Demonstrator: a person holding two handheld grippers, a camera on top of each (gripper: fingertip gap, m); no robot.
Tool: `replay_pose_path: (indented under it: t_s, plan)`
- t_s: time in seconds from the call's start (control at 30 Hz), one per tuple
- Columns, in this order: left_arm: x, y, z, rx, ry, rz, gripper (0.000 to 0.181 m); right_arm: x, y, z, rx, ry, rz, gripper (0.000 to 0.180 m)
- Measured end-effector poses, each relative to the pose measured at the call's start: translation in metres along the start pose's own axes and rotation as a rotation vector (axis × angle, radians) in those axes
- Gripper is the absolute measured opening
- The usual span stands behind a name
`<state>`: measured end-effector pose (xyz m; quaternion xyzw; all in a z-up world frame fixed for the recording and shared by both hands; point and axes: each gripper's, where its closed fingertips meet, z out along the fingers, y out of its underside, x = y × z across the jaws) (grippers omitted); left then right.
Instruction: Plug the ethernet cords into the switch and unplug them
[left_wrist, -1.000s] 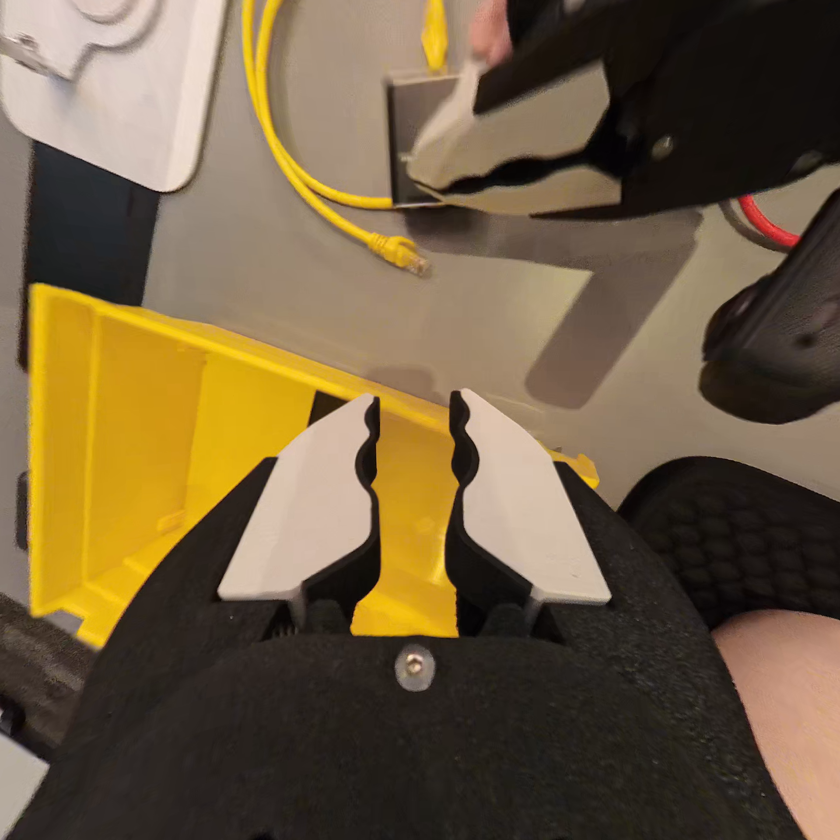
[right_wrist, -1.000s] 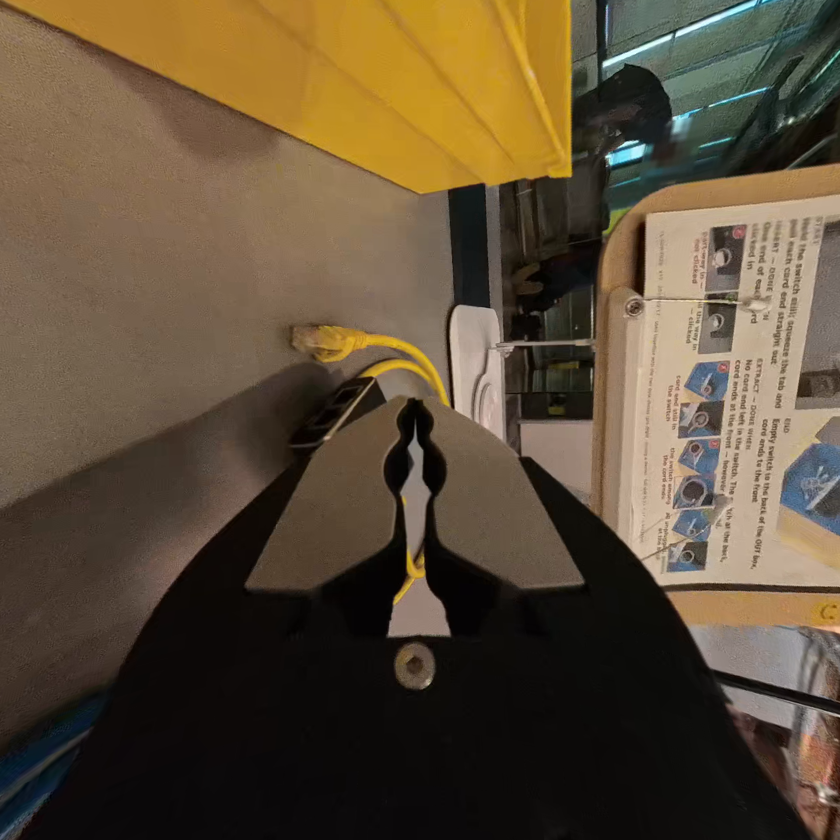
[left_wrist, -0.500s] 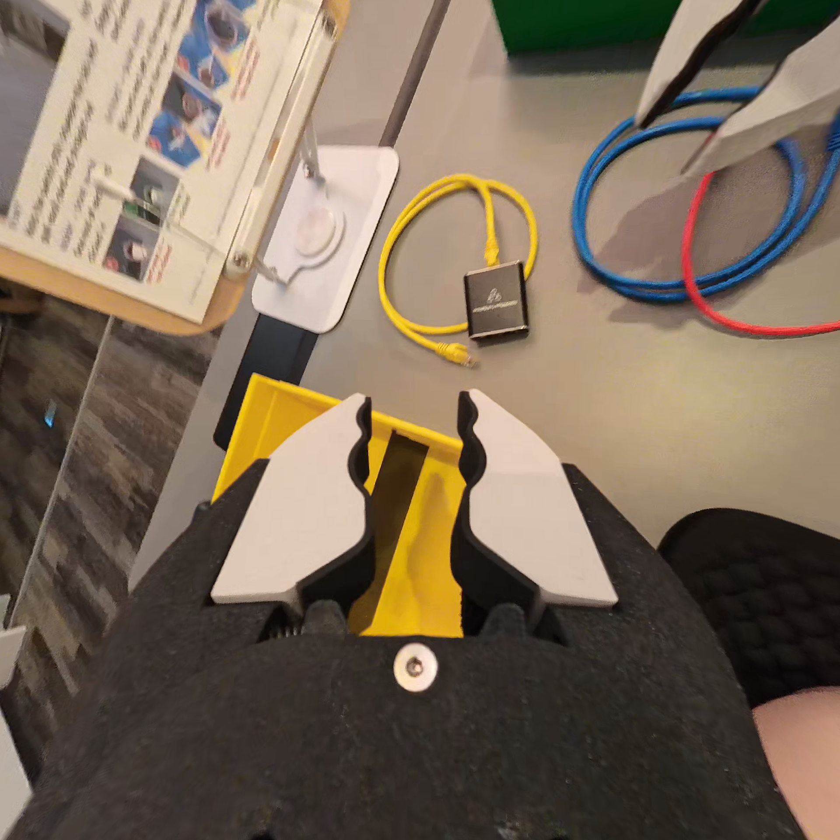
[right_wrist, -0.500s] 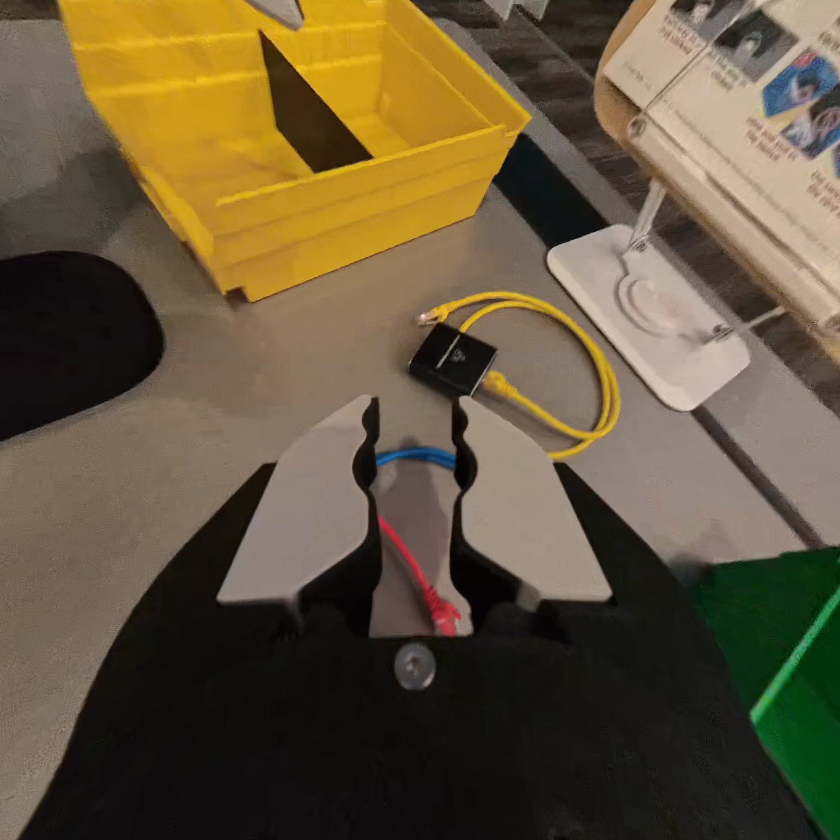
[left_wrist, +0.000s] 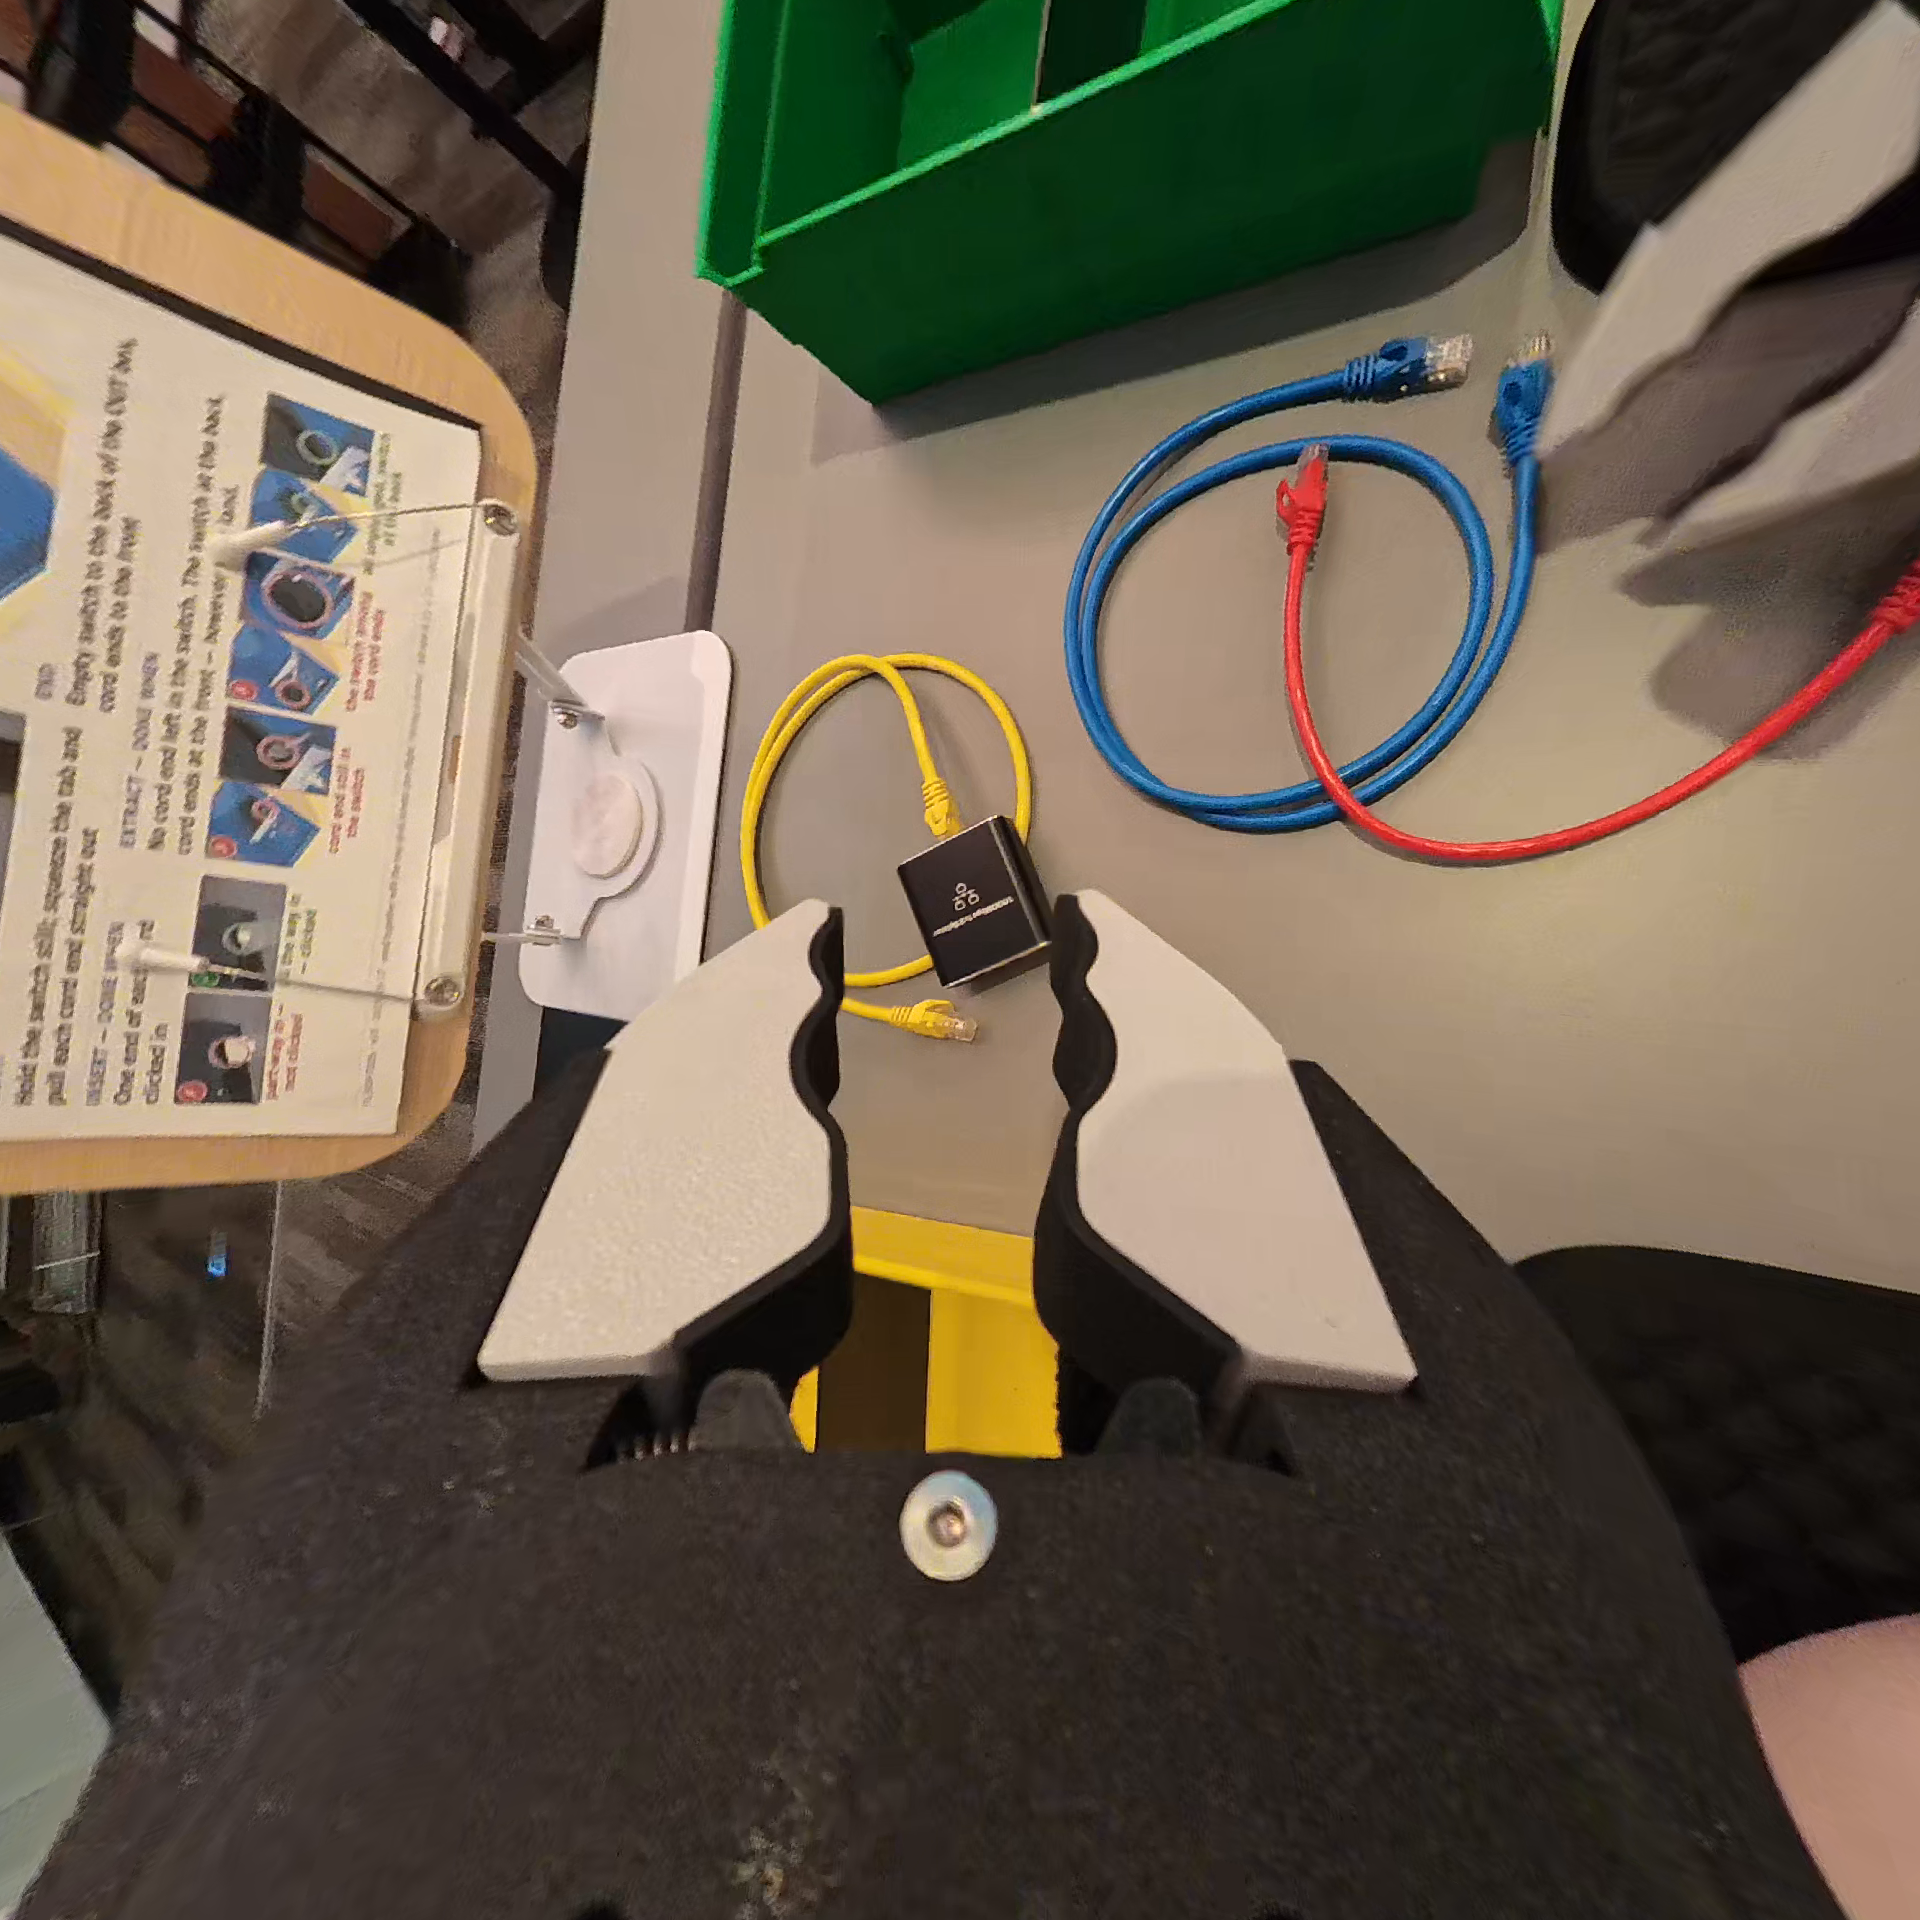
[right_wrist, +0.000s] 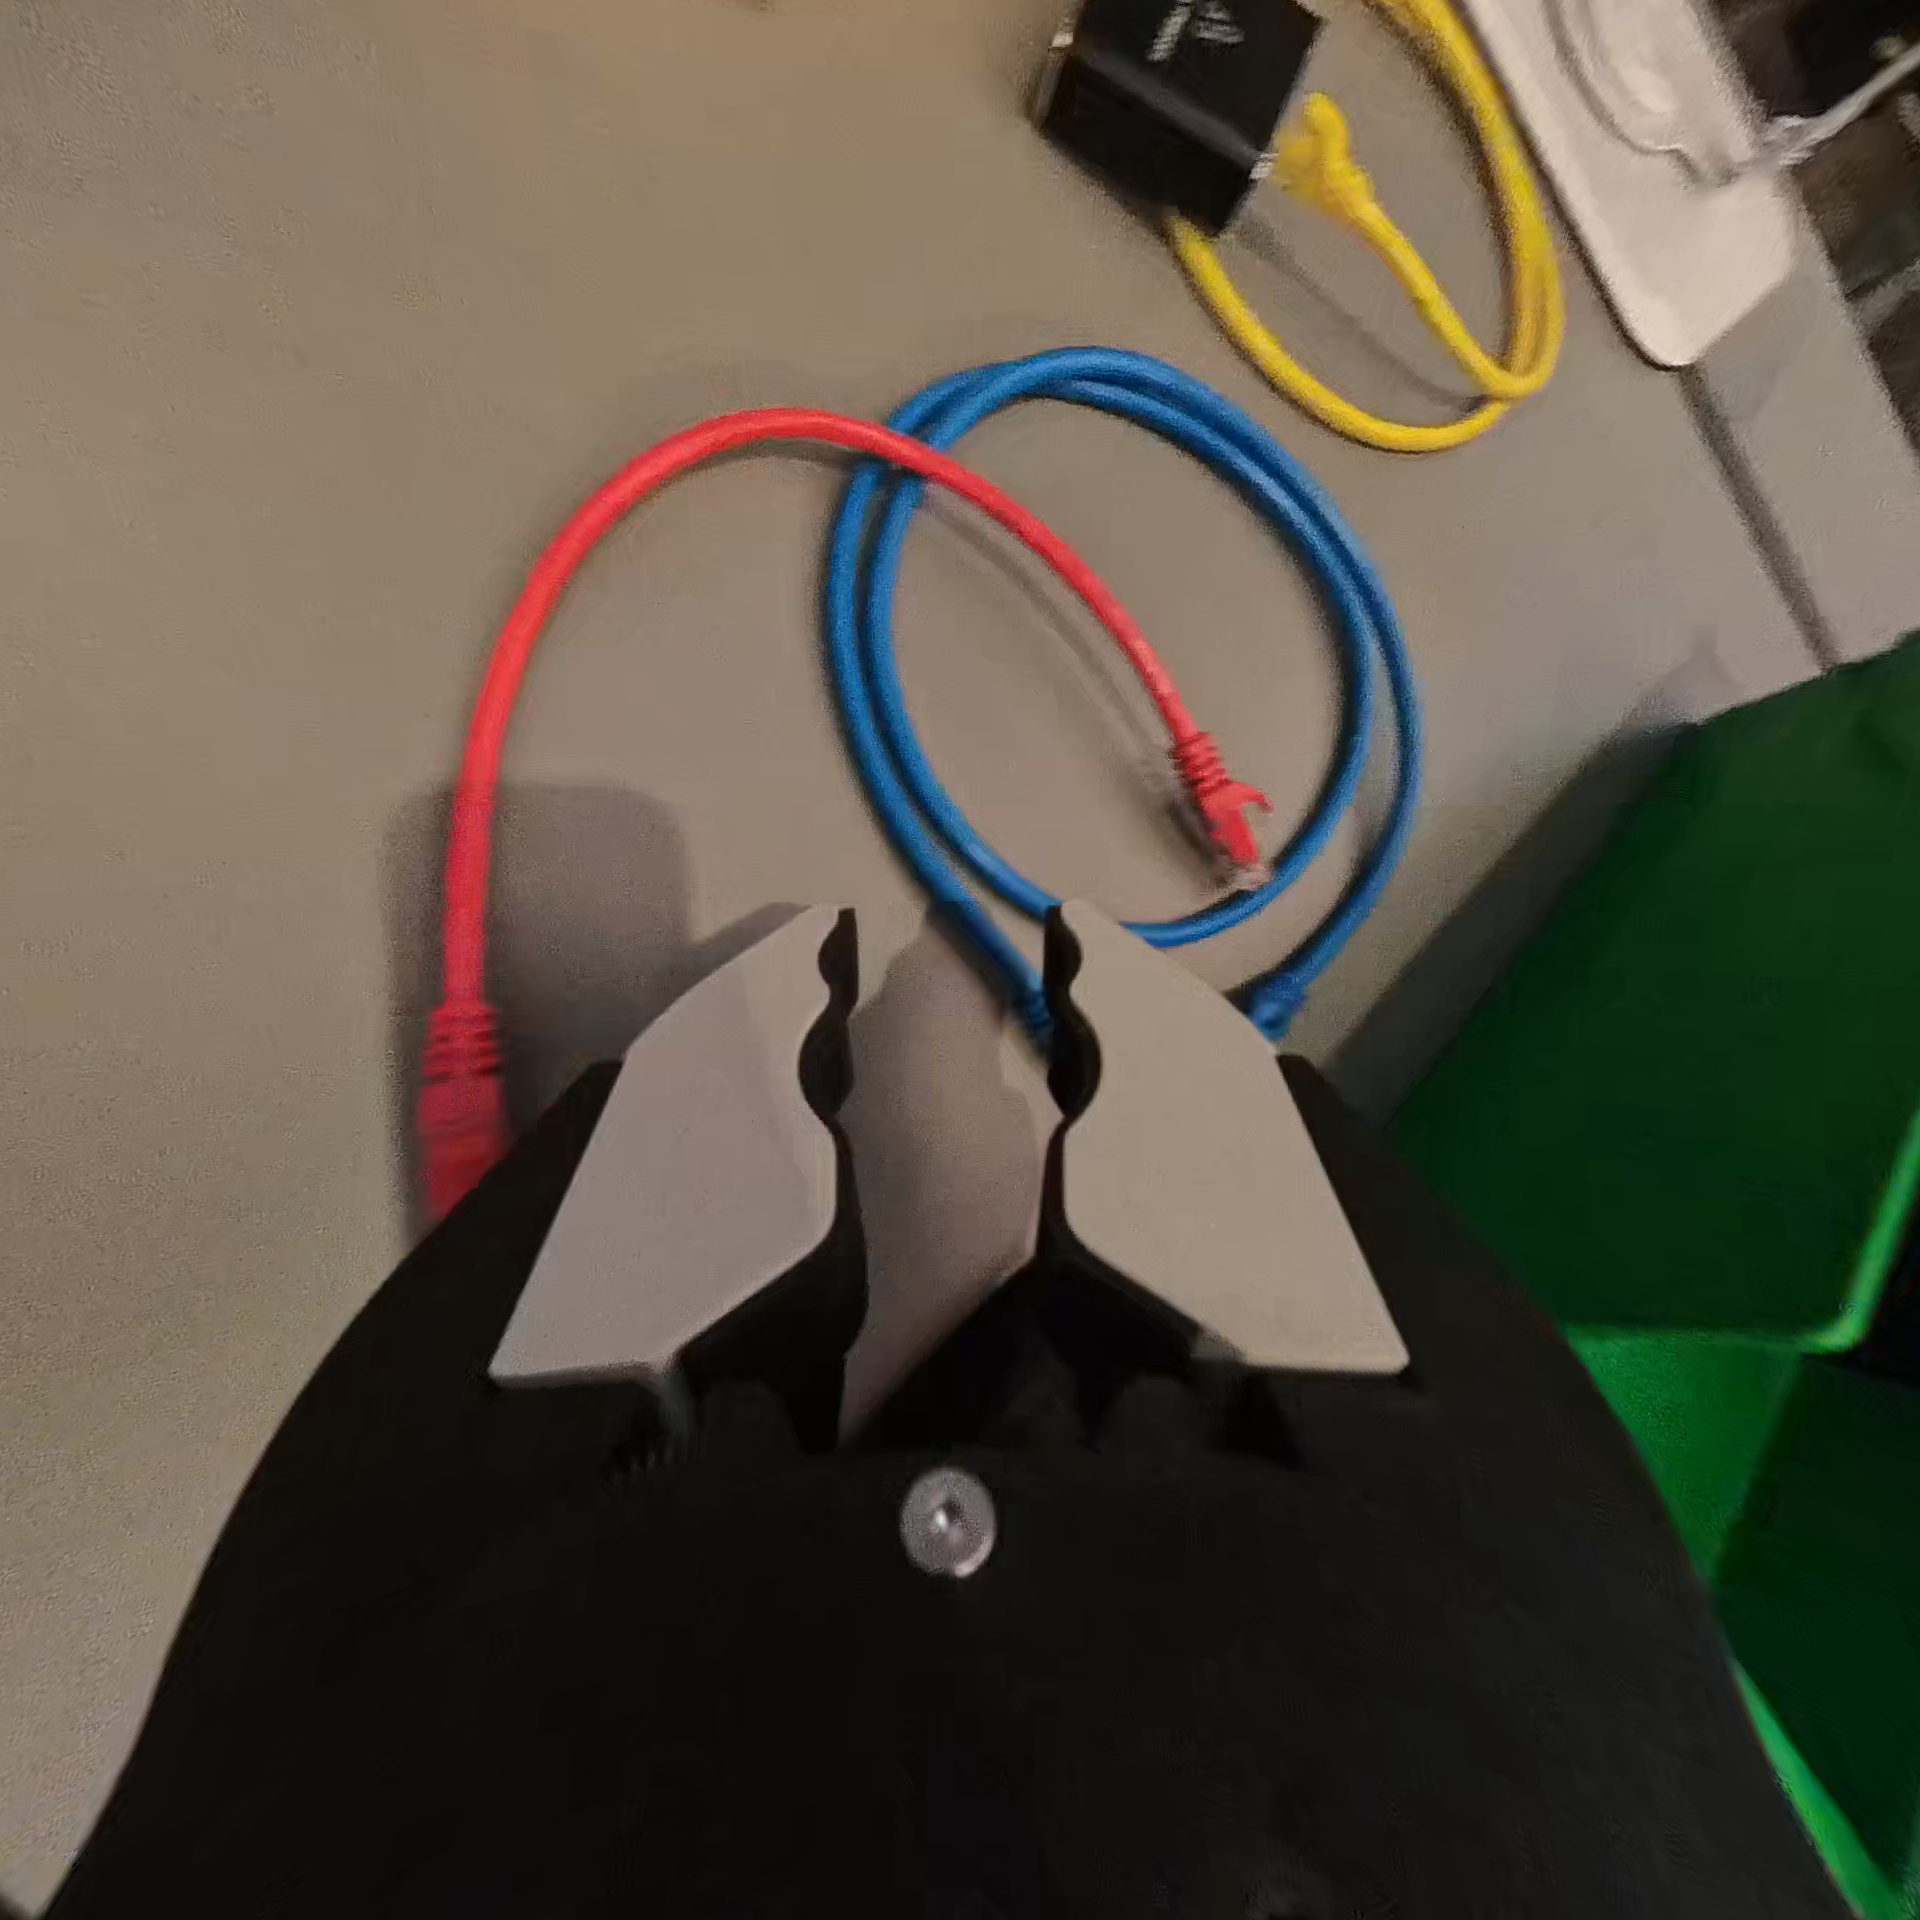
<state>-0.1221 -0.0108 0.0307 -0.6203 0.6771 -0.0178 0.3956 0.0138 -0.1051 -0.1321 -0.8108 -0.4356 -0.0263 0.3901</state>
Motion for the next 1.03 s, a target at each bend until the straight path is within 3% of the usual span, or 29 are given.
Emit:
replay_pose_path:
  t_s: [0.03, 0.17, 0.3, 0.37, 0.43, 0.53, 0.67, 0.87, 0.93, 1.03]
  plan:
    - [0.002, -0.003, 0.005, -0.015, 0.003, 0.014, 0.038, 0.014, -0.006, 0.002, 0.002, 0.058, 0.000, 0.034]
    - [0.008, -0.009, 0.016, -0.042, 0.006, 0.053, 0.038, 0.023, -0.042, 0.033, 0.070, -0.011, -0.174, 0.034]
    - [0.000, -0.006, 0.009, -0.017, -0.024, 0.025, 0.036, 0.030, -0.040, 0.071, -0.041, -0.072, -0.259, 0.032]
    - [-0.005, -0.006, 0.002, 0.018, -0.036, 0.006, 0.036, 0.035, -0.034, 0.080, -0.106, -0.061, -0.322, 0.011]
    - [-0.012, -0.007, -0.004, 0.066, -0.055, -0.012, 0.036, 0.042, -0.044, 0.076, -0.073, -0.019, -0.400, 0.007]
    - [-0.026, -0.015, -0.015, 0.177, -0.089, -0.070, 0.039, 0.043, -0.102, 0.034, 0.312, -0.005, -0.470, 0.006]
    - [-0.029, -0.041, -0.037, 0.436, -0.004, -0.163, 0.053, 0.046, -0.173, -0.061, 0.834, -0.097, -0.465, 0.006]
    - [0.000, -0.097, -0.080, 0.929, 0.400, -0.225, 0.057, 0.038, -0.241, -0.187, 1.358, -0.257, -0.520, 0.007]
    - [-0.005, -0.112, -0.097, 1.085, 0.479, -0.283, 0.054, 0.036, -0.251, -0.219, 1.500, -0.324, -0.527, 0.007]
    - [0.008, -0.120, -0.139, 1.346, 0.787, -0.298, 0.049, 0.044, -0.251, -0.249, 1.665, -0.362, -0.517, 0.006]
